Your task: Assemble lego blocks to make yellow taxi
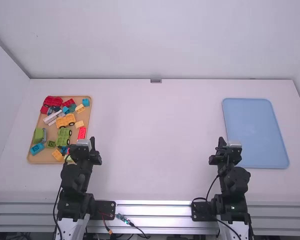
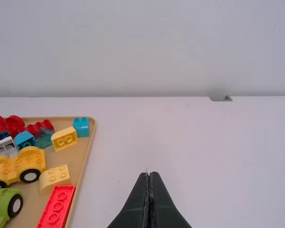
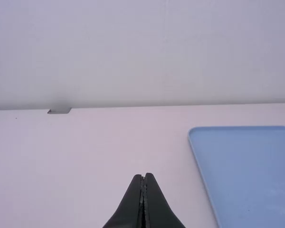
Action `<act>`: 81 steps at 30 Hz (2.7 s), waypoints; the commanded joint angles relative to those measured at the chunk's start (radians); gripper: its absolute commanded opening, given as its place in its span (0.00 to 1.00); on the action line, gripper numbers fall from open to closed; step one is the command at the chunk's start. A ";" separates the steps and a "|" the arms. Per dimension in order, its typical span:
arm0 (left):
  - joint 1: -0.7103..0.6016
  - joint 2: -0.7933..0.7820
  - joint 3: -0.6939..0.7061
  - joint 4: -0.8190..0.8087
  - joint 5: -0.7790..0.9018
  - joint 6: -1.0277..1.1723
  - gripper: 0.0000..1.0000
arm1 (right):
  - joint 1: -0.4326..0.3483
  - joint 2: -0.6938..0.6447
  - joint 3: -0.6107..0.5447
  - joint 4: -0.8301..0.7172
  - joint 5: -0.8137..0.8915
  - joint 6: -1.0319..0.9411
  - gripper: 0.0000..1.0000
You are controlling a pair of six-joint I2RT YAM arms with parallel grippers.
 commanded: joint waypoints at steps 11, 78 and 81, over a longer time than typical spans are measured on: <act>-0.043 0.082 0.082 -0.082 -0.003 -0.072 0.08 | 0.022 0.082 0.082 -0.002 -0.080 -0.082 0.09; -0.049 0.994 0.476 0.184 -0.018 -0.117 0.99 | 0.038 1.037 0.579 0.187 -0.109 -0.151 0.99; -0.042 1.007 0.476 0.206 -0.022 -0.121 0.99 | 0.035 1.070 0.579 0.216 -0.103 -0.118 0.99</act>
